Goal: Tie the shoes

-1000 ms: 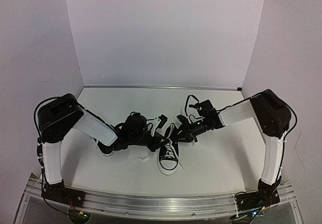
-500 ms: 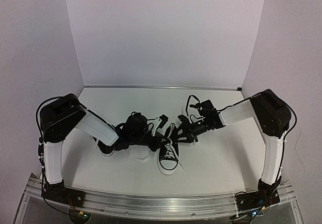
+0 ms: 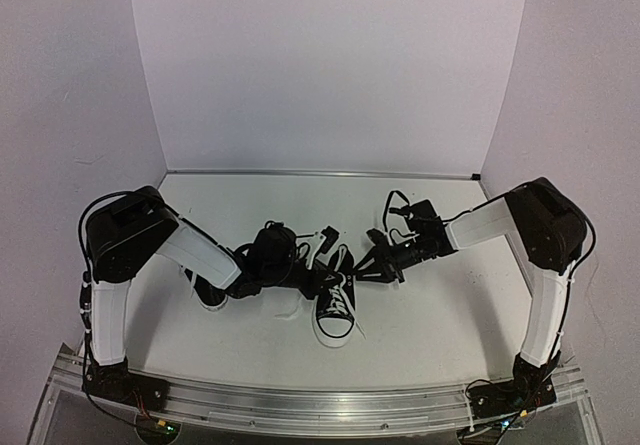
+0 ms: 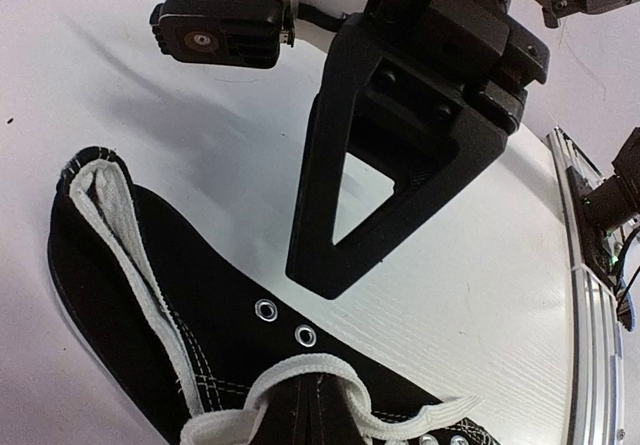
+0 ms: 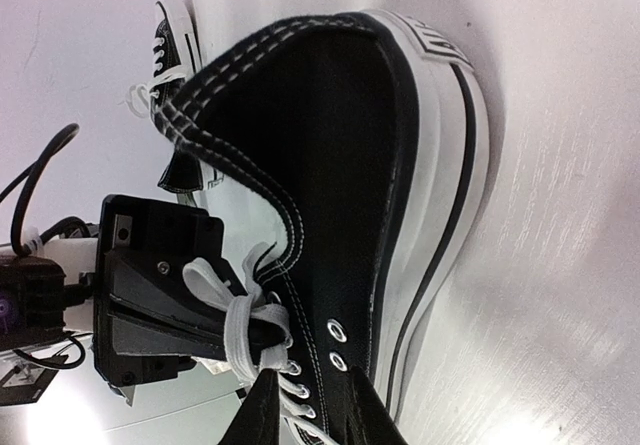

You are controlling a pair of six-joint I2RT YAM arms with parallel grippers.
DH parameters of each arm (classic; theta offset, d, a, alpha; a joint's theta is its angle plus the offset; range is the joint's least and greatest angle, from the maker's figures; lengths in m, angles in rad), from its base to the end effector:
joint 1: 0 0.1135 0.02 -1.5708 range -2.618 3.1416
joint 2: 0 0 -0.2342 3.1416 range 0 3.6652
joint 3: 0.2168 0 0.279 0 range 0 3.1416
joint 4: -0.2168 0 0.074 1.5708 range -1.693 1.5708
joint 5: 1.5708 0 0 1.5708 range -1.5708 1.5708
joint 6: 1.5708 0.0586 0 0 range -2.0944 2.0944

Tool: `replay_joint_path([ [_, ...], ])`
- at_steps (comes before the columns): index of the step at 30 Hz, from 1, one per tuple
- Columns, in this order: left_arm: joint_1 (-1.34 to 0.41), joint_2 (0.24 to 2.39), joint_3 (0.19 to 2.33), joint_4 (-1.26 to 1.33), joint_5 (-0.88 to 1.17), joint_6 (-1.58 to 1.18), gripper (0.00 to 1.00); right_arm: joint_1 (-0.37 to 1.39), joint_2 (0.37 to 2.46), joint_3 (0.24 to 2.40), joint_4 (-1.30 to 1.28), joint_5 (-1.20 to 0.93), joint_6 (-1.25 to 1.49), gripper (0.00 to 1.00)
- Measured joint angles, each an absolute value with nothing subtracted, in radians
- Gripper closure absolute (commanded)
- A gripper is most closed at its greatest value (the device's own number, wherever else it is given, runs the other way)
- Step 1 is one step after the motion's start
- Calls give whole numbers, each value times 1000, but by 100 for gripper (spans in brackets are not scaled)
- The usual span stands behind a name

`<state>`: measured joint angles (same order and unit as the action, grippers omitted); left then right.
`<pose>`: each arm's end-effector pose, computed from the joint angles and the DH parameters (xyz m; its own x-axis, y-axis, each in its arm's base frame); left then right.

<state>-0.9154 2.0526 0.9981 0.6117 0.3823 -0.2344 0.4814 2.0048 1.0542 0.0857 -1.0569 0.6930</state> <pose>0.2455 -0.3552 0.0587 -0.4726 0.2611 -0.8417 0.8546 0.3690 -0.3653 0.3241 0.2269 0.0609 -0.9842 -0.1598 -0.0757 -0.1294 0.3591 0.9243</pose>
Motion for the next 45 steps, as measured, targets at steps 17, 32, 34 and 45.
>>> replay_joint_path([
  [17,-915,2069,1013,643,398,-238,100,506,2010,1029,220,-1087,778,80],
  [32,-915,2070,1005,676,399,-264,100,507,2019,877,546,-1120,1012,80],
  [34,-915,2070,1005,683,398,-266,100,506,2025,870,581,-1121,1040,79],
  [45,-910,2071,995,712,398,-277,100,506,2032,859,656,-1120,1106,78],
])
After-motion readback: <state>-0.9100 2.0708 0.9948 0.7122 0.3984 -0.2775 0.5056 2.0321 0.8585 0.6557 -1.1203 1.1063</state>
